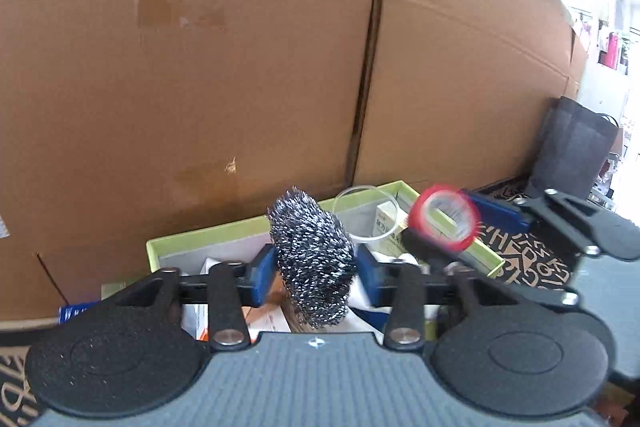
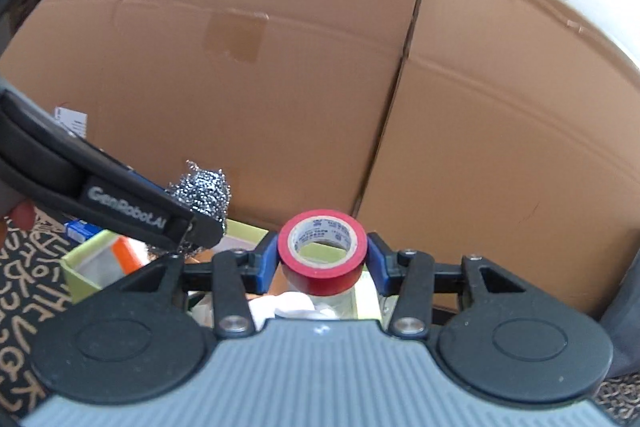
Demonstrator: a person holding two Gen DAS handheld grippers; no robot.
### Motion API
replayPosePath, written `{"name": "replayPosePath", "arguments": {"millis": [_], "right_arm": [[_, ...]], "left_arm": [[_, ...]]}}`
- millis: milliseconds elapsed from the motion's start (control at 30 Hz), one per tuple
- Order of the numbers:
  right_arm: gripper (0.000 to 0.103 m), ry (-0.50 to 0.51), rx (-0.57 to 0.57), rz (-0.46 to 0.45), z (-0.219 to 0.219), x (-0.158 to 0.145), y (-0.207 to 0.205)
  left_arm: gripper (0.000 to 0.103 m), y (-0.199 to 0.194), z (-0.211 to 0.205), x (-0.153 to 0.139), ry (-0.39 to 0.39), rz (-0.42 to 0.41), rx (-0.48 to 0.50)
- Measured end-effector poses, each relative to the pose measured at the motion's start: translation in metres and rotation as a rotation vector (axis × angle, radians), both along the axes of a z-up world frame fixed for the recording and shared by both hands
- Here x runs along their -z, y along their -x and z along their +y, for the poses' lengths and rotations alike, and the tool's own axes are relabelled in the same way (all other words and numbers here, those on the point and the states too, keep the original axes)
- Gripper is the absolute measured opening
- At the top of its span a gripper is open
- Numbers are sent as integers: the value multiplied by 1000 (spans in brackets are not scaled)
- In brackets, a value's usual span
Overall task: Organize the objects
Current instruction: 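Carry the scrubber and red tape into the shoebox and open both grippers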
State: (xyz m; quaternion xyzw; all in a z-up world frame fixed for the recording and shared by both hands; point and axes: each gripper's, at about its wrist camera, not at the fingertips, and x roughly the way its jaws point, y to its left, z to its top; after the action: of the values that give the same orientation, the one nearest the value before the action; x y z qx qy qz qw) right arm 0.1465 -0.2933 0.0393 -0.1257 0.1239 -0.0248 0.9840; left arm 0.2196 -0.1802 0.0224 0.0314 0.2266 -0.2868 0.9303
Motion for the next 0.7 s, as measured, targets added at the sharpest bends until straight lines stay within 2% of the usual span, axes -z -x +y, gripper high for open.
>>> {"name": "replayPosePath", "arguments": {"millis": [33, 67, 200, 333, 500, 700], "right_arm": [[77, 0, -1, 22, -1, 6, -4], [85, 3, 8, 34, -1, 12, -5], [94, 4, 25, 49, -1, 35, 4], [103, -84, 46, 18, -6, 38, 19], [103, -65, 50, 7, -1, 30, 30], [103, -68, 36, -28, 6, 12, 51]], "left_arm": [[79, 2, 0, 3, -13, -8, -1], [90, 5, 0, 5, -27, -19, -13], [91, 15, 6, 15, -56, -32, -30], [91, 12, 18, 22, -42, 8, -49], [91, 23, 30, 15, -5, 20, -82], [91, 44, 41, 0, 2, -26, -92]]}}
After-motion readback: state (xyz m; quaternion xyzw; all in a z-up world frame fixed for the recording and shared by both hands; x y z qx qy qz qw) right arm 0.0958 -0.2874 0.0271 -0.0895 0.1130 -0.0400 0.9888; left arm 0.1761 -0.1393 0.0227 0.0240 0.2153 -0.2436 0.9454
